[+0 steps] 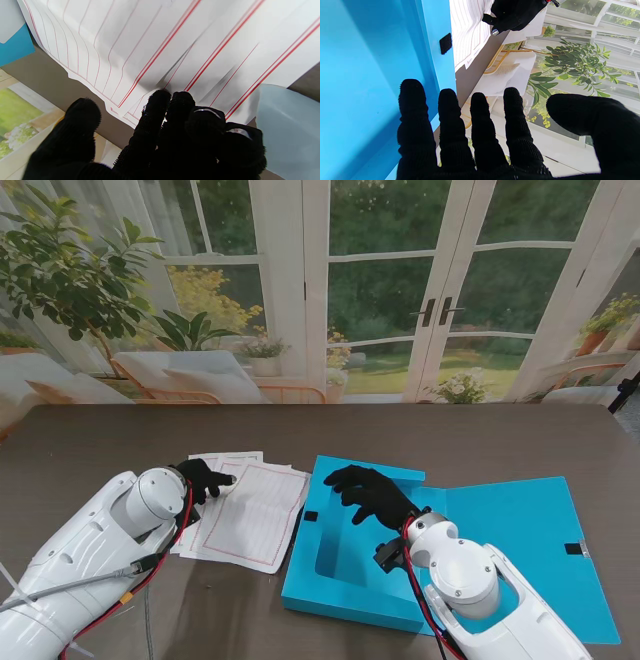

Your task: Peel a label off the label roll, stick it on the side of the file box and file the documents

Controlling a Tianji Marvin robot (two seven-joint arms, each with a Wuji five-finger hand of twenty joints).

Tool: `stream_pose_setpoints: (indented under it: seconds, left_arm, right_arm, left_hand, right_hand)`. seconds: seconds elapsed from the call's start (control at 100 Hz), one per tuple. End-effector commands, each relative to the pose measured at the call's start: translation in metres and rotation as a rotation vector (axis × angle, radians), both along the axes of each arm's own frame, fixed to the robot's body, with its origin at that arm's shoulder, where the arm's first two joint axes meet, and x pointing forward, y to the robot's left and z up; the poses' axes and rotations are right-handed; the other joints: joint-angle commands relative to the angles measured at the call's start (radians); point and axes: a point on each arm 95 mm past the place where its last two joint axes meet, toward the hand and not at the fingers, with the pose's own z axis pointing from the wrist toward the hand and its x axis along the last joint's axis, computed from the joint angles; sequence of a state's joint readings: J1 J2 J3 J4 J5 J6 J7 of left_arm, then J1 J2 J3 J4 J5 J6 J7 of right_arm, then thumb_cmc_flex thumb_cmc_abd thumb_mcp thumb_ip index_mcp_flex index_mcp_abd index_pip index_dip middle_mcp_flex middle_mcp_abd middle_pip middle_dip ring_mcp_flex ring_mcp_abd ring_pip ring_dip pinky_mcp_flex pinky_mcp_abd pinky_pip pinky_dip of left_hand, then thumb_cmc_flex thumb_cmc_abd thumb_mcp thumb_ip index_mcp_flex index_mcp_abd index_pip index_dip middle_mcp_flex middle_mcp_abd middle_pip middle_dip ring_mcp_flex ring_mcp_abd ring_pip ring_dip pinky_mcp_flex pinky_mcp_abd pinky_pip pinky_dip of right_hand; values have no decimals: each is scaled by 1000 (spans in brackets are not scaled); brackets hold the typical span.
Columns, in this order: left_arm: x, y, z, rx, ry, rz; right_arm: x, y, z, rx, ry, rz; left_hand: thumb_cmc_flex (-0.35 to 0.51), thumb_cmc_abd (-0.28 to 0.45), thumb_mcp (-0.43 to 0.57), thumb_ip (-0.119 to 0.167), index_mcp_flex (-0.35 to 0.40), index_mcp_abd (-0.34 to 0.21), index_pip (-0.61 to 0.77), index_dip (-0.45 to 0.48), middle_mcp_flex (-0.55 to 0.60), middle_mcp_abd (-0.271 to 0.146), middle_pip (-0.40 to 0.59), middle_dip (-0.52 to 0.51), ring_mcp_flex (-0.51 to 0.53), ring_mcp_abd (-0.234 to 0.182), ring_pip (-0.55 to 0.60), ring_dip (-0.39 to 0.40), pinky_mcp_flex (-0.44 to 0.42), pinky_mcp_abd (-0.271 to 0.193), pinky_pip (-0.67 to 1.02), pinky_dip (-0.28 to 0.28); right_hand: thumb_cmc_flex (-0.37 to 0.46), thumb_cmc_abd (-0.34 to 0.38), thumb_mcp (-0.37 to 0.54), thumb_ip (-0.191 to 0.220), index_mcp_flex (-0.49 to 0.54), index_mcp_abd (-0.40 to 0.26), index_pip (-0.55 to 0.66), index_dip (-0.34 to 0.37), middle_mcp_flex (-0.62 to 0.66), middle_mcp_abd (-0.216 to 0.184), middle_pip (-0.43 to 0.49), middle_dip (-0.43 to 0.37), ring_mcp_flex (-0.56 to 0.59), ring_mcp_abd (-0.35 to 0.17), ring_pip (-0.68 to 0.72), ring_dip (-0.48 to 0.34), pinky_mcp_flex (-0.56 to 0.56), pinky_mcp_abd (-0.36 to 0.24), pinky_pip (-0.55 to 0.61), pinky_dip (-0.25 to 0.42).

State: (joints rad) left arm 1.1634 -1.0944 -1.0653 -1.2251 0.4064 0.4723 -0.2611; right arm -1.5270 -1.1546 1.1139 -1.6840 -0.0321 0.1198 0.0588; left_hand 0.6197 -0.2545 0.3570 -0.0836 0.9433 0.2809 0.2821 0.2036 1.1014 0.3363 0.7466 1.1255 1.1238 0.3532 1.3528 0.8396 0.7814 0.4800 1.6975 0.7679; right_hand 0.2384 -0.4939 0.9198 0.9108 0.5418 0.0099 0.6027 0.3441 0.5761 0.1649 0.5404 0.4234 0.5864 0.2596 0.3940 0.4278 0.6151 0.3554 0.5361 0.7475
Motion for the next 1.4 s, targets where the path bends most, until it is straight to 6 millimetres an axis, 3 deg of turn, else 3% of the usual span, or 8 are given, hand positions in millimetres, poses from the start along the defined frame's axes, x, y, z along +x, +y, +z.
stream_pose_setpoints:
  seconds: [0.0,0.29,0.39,0.64,0.72,0.79,0.98,1.39]
  left_arm:
    - [-3,-3,-2,-11,26,-3]
    - [-8,-4,-6,-39,52,17]
    - [-9,-5,-7,-47,61,19]
    - [-14,-7,-13,-105,85,53]
    - [-14,-8,-13,-132,83,67]
    - [-14,-9,-12,-151,84,79]
    - [-14,-9,-12,-141,86,67]
    - [-14,-8,-10,-228,61,116]
  right_arm:
    - [-4,5,-1,6,12,17]
    - [-4,6,-2,11,19,15]
    - [-4,6,-2,12,22,16]
    - [-4,7,-3,13,27,17]
    - [-4,7,-3,14,30,17]
    - [-4,7,-3,14,33,17]
    - [-4,7,-4,15,36,17]
    - [-4,8,-6,13,51,18]
  left_hand:
    - [-34,44,-29,35,40,11,34,21,-11,30,-14,-5,-17,35,10,3,-13,-9,37,-4]
    - [-15,68,-99,41,49,5,44,55,-94,54,-187,-142,-122,82,-96,15,-114,-16,-40,56]
    - [-1,77,-139,45,49,6,46,69,-129,61,-236,-195,-174,100,-143,30,-170,-27,-90,113]
    - [7,54,-139,46,17,67,37,77,-167,76,-309,-266,-254,125,-218,27,-259,-37,-153,164]
    - [17,26,-124,47,15,75,42,82,-163,74,-305,-269,-258,119,-221,28,-266,-41,-160,173]
    - [-51,-40,35,28,2,83,57,102,-165,75,-295,-278,-260,116,-225,33,-272,-43,-181,207]
    - [-74,-110,157,10,-39,67,151,152,-181,54,-268,-275,-286,85,-236,31,-312,-71,-204,210]
    - [-55,-95,183,5,-40,70,211,153,-170,63,-245,-274,-277,102,-240,27,-316,-52,-208,217]
  right_hand:
    - [17,16,-25,25,20,4,-3,-21,19,5,-8,3,17,3,0,-7,-455,-12,-30,28]
    - [21,21,-26,29,25,11,-1,-22,21,10,-7,2,17,4,2,-7,-451,-10,-41,39]
    - [22,20,-27,31,25,13,-1,-23,20,10,-7,2,17,4,2,-7,-450,-10,-43,43]
    - [24,20,-27,33,25,16,-1,-23,19,11,-6,2,16,4,2,-7,-449,-11,-48,50]
    - [24,21,-27,34,26,17,0,-23,18,11,-6,2,16,5,2,-7,-449,-12,-49,52]
    - [25,21,-28,34,28,20,0,-23,17,11,-6,2,16,5,3,-7,-449,-12,-50,53]
    - [25,23,-29,35,29,22,0,-24,18,12,-4,2,16,3,4,-7,-448,-12,-53,58]
    - [27,26,-29,38,32,27,0,-25,14,16,-4,1,14,5,4,-7,-448,-12,-57,63]
